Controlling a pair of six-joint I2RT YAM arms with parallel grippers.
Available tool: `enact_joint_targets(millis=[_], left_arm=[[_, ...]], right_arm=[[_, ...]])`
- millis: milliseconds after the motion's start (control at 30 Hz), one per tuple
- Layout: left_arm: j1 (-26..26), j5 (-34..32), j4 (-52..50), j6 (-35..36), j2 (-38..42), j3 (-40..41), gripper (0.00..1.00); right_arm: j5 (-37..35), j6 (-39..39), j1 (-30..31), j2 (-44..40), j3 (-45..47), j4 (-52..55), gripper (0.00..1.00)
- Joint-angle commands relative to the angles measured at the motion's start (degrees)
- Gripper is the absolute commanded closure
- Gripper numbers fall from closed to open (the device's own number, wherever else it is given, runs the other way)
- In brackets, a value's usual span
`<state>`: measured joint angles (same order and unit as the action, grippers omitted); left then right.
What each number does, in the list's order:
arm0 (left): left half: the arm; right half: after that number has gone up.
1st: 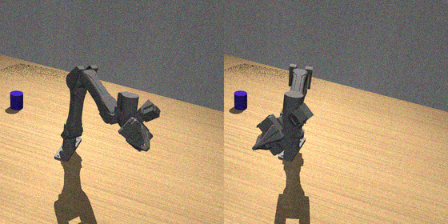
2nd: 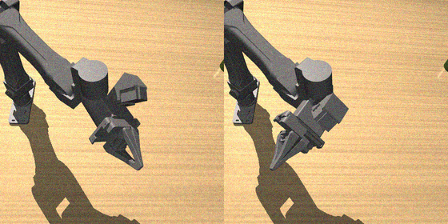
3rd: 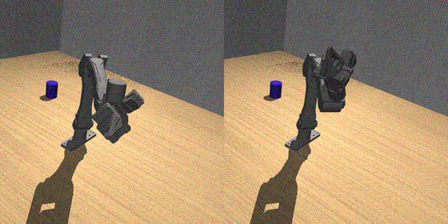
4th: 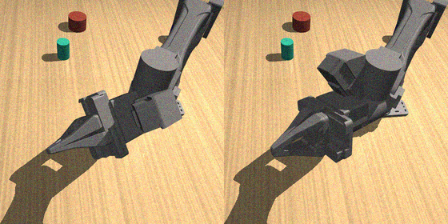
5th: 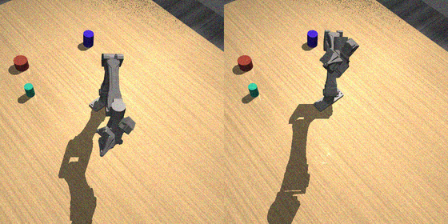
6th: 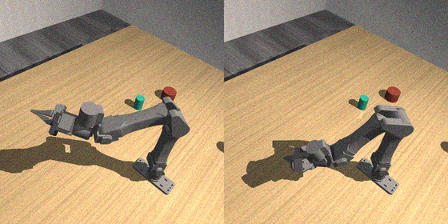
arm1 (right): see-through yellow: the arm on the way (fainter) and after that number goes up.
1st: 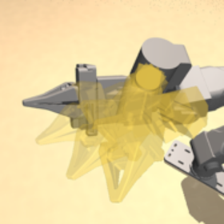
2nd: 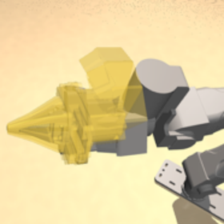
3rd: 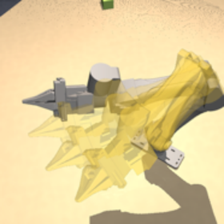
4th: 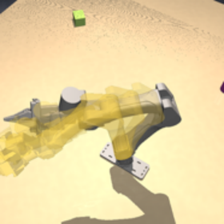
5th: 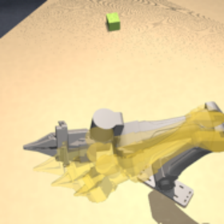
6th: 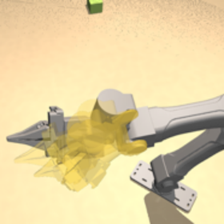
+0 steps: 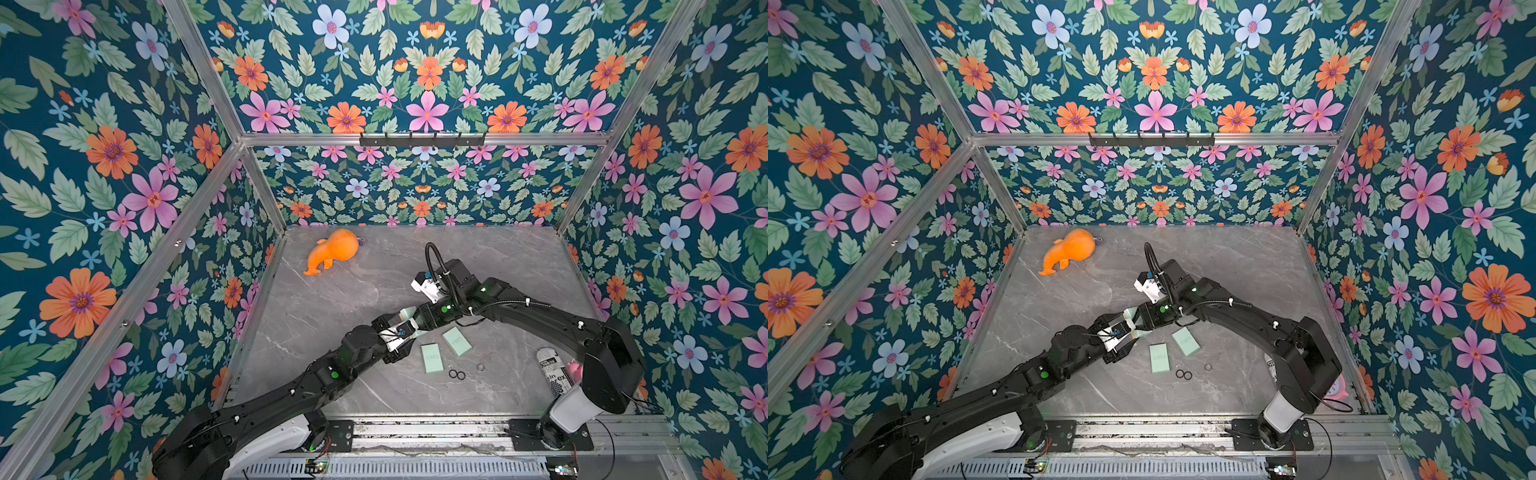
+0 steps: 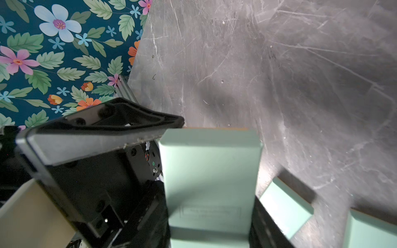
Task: Take the rings out of the lift-off lid box
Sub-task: Open the lid on the jewelry box, then place the jewelry box at the center of the board, then place the lid at the center of the board.
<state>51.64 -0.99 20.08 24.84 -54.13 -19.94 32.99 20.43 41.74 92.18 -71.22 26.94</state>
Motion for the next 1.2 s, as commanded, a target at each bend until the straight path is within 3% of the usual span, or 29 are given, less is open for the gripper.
enact_joint_targets(millis=[0,400,567,800,933,1167], left_arm=[[0.3,-0.1,-6.3,2.0,-0.6,0.2,0.46],[0.9,-0.7,-7.3,2.4,-1.5,0.2,0.47],[1.0,-4.1,-5.0,-0.4,-1.4,0.1,0.47],[0.9,-14.1,-4.0,-11.7,-3.9,-5.0,0.46],[1.1,-19.5,-2.6,-21.7,-6.4,-7.7,0.46],[4.3,-30.7,8.1,-37.7,-11.4,-3.5,0.46]], right_arm=[[3.6,1.2,-0.5,-0.9,-1.1,-2.0,0.63],[3.4,0.3,-1.9,-3.3,-1.7,0.9,0.63],[1.0,0.7,-4.6,-6.6,1.5,1.2,0.64],[-8.7,3.6,-11.3,-12.9,12.0,1.7,0.64],[-15.4,6.0,-15.5,-16.1,16.9,2.9,0.64],[-21.6,6.4,-17.6,-18.7,22.0,3.5,0.64]])
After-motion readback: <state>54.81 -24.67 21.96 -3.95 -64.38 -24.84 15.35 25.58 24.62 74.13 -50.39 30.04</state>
